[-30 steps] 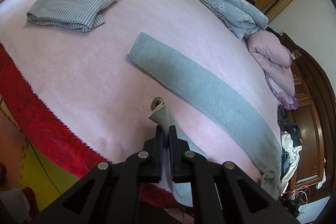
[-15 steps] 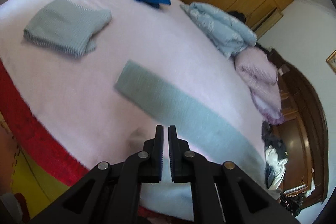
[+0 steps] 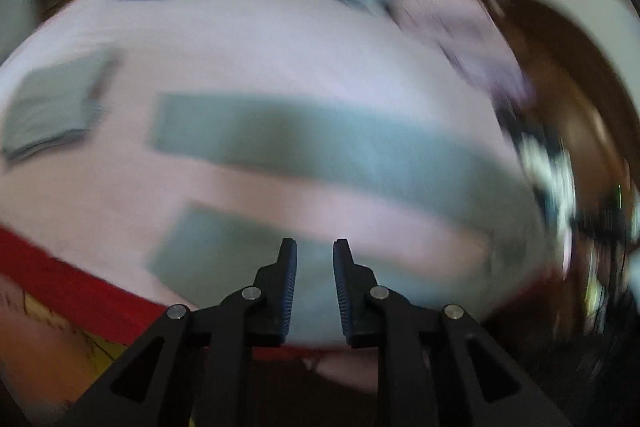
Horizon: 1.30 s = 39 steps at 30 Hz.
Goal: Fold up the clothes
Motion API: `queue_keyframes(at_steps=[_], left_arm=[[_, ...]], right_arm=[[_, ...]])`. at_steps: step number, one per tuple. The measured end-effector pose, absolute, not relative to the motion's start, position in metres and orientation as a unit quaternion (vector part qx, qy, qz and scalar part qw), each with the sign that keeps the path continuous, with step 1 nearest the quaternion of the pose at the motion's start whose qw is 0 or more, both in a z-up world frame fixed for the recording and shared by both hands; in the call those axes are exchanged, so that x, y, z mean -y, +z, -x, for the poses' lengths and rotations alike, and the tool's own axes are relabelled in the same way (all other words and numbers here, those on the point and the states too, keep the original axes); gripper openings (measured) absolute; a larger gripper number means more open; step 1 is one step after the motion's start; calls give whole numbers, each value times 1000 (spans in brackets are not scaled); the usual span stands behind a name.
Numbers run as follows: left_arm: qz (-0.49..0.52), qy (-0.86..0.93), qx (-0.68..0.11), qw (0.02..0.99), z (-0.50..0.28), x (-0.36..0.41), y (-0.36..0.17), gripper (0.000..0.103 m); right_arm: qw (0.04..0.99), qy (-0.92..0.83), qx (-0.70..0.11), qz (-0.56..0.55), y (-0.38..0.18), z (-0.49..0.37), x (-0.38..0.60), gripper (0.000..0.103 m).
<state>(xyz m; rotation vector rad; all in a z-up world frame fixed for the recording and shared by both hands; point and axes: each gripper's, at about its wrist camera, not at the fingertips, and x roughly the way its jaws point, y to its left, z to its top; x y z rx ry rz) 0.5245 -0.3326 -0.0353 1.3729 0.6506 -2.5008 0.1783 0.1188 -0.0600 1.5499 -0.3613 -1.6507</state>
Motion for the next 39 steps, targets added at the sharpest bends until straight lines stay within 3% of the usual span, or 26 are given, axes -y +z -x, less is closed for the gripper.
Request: queue_keyframes(at_steps=[3, 8, 12, 16, 23, 31, 39], left_arm=[[-504, -845, -180, -5, -503, 270, -57, 16], [-526, -835, -120, -110, -478, 204, -66, 16], [-526, -832, -110, -141, -469, 187, -67, 19], [-546, -817, -104, -151, -464, 178, -81, 19], [-577, -799, -75, -155, -461, 166, -102, 19], [-566, -804, -108, -147, -463, 173, -99, 19], [-557, -813, -116, -119, -474, 180, -94, 19]], right_arm=[[420, -619, 119, -653, -90, -224, -111, 38], [479, -598, -27, -642, -92, -290, -70, 40], [493, -626, -46, -603, -75, -297, -71, 50], [484, -641, -122, -583, -75, -302, -65, 51], [440, -664, -126, -592, -87, -292, -97, 51], [515, -616, -260, -536, -94, -327, -33, 54], [611, -499, -493, -368, -94, -372, 17, 56]])
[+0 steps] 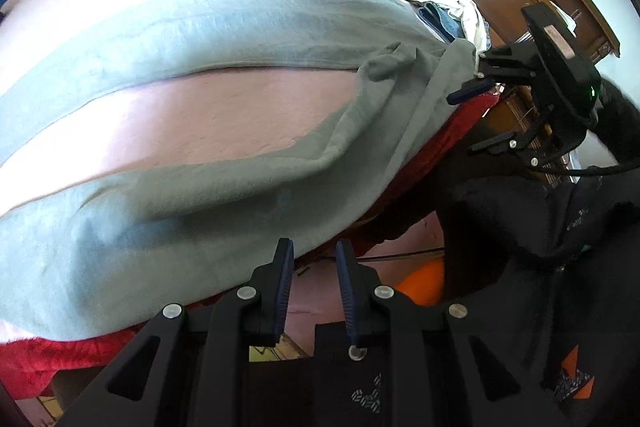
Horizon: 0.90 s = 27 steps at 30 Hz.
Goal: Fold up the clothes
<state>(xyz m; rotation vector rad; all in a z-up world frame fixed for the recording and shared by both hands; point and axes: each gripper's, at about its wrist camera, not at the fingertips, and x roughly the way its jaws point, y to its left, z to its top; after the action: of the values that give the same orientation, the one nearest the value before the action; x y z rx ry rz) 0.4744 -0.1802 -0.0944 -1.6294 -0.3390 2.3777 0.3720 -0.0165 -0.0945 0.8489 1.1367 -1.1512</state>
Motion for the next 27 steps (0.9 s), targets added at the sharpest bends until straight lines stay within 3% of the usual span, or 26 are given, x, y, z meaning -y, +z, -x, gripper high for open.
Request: queue_keyframes(at_steps=[5, 9, 13, 21, 22, 26, 27], left_arm=[[544, 819, 149, 107, -483, 183, -96, 19], [543, 815, 174, 101, -482, 188, -101, 19], [542, 816, 172, 106, -479, 187, -100, 19], [543, 809, 200, 105, -473, 192, -104, 19], [545, 808, 200, 103, -472, 193, -105, 19], [548, 804, 206, 105, -470, 194, -106, 19], [549, 802, 209, 105, -469, 196, -107, 19]], right_arm=[[650, -421, -541, -328, -106, -391, 27, 56], [681, -421, -469, -373, -97, -372, 44, 56], [663, -453, -468, -370, -91, -359, 48, 56], [652, -386, -556, -340, -121, -372, 52, 55], [650, -376, -569, -335, -126, -376, 51, 53], [626, -354, -622, -309, -149, -385, 45, 12], [614, -360, -636, -299, -154, -385, 44, 9]])
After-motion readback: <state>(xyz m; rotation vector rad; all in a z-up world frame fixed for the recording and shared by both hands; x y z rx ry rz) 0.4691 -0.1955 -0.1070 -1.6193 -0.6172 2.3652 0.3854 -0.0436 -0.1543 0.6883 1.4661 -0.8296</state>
